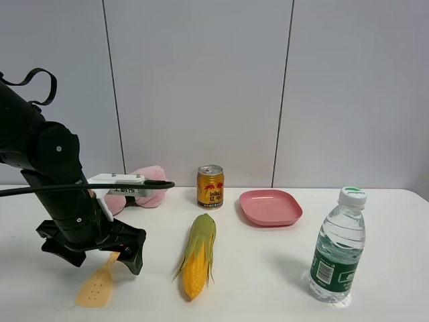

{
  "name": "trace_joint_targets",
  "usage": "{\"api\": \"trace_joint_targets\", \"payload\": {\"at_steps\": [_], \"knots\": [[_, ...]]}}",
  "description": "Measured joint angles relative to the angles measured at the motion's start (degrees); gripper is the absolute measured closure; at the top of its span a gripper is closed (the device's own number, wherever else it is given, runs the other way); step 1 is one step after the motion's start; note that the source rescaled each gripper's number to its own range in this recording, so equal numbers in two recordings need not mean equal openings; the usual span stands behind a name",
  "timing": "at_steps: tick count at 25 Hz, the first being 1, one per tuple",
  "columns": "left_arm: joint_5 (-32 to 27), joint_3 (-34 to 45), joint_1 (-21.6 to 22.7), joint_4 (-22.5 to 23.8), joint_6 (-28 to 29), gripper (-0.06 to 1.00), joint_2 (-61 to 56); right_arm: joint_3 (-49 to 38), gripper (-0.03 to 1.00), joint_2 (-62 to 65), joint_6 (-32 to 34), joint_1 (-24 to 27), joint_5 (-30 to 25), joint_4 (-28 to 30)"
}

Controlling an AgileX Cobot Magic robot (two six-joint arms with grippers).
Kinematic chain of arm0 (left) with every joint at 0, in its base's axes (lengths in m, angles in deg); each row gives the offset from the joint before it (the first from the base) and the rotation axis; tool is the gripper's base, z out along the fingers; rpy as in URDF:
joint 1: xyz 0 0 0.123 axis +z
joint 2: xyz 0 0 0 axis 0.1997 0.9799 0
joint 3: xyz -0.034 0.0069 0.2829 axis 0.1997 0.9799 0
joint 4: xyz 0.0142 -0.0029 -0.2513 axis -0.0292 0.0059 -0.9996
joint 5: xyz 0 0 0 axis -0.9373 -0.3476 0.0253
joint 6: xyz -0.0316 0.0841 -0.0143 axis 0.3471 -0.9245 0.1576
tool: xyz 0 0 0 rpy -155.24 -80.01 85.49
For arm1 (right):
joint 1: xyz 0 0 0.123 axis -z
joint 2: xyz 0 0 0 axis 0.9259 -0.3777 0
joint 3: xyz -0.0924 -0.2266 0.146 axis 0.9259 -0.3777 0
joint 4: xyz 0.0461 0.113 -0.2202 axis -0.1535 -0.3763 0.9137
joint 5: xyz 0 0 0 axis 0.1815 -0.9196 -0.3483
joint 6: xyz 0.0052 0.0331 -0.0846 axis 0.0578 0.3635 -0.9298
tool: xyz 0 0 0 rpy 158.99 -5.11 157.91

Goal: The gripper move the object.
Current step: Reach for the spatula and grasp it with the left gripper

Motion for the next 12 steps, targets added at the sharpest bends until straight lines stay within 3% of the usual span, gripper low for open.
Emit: {"api": "trace_joint_targets", "payload": {"at_steps": [12], "knots": [[2.0, -0.2, 0.8, 0.3, 2.1, -0.06, 2.7, 0.0, -0.03, 0.0, 0.0, 0.0, 0.0, 0.0]]}}
